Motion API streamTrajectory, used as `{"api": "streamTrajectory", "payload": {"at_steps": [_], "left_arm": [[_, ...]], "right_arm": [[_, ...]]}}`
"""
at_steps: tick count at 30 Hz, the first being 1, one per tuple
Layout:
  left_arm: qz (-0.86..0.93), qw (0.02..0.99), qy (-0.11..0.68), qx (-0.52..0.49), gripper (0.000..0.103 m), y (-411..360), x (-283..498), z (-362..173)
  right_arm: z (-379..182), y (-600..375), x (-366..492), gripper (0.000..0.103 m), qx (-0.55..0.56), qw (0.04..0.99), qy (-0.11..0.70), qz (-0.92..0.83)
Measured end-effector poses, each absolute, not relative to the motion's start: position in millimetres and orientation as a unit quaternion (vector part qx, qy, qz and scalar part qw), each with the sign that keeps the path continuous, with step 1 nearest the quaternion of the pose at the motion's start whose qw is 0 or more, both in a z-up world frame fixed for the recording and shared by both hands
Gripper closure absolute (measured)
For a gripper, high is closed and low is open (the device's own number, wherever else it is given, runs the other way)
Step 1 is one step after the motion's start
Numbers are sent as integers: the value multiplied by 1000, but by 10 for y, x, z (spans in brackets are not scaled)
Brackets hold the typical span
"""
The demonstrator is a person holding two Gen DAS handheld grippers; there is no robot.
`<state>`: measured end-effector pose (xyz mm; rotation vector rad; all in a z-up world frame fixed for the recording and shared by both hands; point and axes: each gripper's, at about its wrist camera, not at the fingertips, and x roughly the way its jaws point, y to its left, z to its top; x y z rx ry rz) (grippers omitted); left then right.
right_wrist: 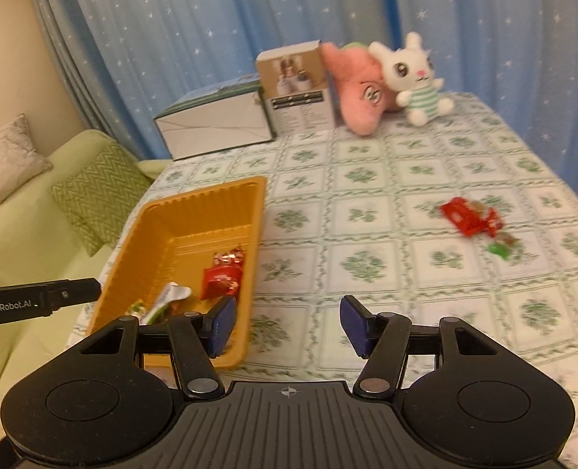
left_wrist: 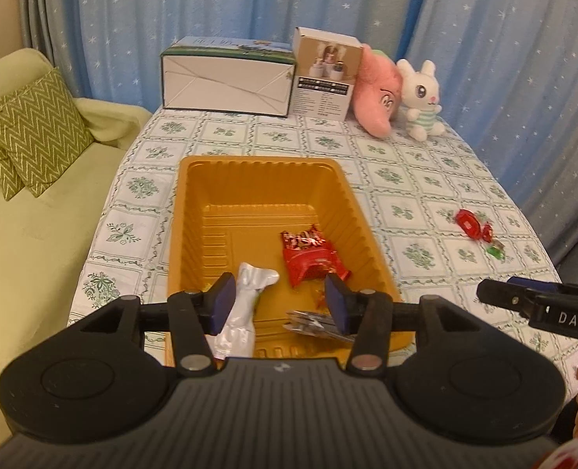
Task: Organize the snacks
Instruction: 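Move both tools to the remaining red and green-wrapped candies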
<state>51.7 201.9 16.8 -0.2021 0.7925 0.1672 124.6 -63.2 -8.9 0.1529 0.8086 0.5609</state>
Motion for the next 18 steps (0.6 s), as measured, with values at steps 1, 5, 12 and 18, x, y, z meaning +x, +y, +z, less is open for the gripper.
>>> {"api": "streamTrajectory", "payload": {"at_steps": [1, 5, 12, 18], "left_arm": [[80, 915, 385, -95, 55, 1976, 509, 184], [74, 917, 381, -90, 54, 1829, 477, 241], [56, 921, 377, -73, 46, 1513, 474, 310], [33, 923, 378, -59, 44, 1222, 544, 330]], "right_arm": [[-70, -676, 1229, 44, 74, 880, 387, 265], [-3, -853, 1141, 44, 78, 886, 381, 255], [45, -1168, 1059, 44, 90, 892, 377, 232], [37, -1496, 1043, 44, 106, 897, 377, 204]]}}
